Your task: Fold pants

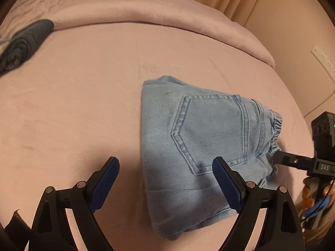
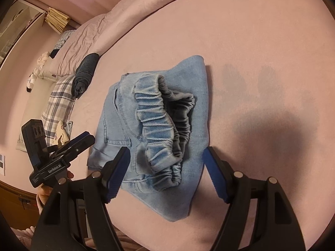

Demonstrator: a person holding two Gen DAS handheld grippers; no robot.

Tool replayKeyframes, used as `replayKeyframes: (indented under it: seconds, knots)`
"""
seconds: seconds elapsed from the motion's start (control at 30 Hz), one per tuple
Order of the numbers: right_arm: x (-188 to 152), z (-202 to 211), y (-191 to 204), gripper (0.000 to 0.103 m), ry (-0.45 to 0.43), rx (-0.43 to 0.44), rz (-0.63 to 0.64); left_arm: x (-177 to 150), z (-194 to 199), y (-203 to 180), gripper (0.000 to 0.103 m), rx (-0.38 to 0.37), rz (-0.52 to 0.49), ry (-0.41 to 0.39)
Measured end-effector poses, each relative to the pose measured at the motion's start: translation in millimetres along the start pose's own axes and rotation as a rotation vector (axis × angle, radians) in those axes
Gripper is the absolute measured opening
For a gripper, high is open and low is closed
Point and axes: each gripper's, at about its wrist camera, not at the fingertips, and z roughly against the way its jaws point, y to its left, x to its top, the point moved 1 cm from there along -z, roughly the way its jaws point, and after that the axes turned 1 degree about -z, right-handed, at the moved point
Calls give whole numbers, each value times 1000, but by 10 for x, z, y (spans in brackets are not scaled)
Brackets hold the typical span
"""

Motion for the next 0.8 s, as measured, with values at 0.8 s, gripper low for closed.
replayKeyframes:
  seconds: [0.8]
  knots:
    - [110,-220,-12,77,-35,33,31,2,-288,32,77,-156,19,58]
